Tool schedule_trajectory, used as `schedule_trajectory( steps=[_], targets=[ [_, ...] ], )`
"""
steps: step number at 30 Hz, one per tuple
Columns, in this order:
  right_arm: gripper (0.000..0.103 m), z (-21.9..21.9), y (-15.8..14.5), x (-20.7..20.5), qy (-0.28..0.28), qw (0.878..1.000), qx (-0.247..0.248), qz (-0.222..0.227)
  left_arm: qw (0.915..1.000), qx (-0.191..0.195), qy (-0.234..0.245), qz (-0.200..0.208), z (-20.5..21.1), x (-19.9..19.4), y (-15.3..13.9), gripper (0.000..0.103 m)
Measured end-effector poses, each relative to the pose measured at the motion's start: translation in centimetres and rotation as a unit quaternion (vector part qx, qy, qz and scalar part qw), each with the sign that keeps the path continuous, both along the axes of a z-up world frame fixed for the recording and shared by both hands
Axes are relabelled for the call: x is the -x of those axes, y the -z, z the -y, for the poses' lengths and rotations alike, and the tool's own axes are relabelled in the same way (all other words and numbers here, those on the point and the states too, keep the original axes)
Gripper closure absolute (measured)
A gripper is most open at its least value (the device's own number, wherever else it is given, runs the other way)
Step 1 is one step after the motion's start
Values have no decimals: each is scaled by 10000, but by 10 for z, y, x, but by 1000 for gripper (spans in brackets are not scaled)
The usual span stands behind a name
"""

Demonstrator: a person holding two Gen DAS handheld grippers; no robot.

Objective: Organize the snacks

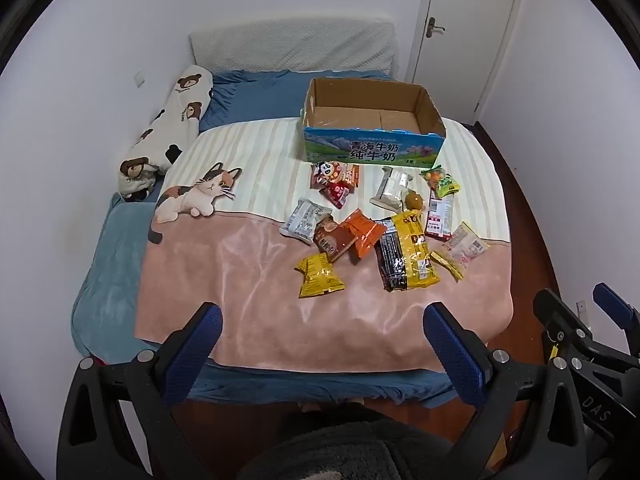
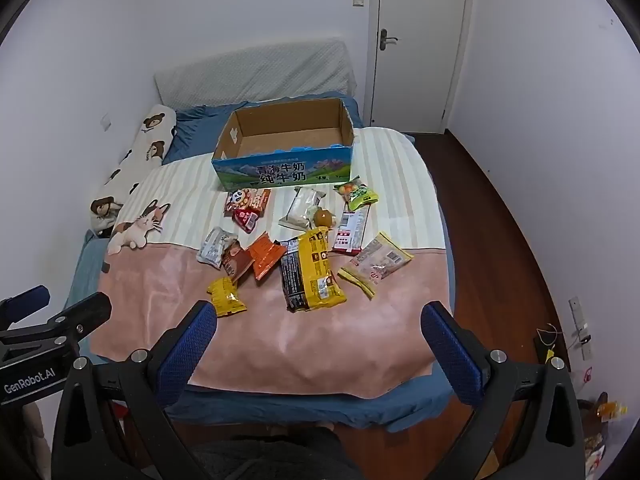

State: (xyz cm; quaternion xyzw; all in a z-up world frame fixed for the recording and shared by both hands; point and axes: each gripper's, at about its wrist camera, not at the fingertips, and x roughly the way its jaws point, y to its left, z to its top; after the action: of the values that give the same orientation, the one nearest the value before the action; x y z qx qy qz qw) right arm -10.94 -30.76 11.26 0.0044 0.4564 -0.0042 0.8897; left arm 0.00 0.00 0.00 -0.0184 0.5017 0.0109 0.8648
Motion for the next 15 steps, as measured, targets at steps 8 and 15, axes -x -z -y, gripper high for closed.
schedule_trajectory(
  steps=[8,15],
  targets=[
    [0,1,-1,0,28,10000,67,23,10000,-17,2,4,1,0,0,0],
    [0,-1,-3,2,33,9999,122,27,10000,11,11,18,4,0,1,0]
  ],
)
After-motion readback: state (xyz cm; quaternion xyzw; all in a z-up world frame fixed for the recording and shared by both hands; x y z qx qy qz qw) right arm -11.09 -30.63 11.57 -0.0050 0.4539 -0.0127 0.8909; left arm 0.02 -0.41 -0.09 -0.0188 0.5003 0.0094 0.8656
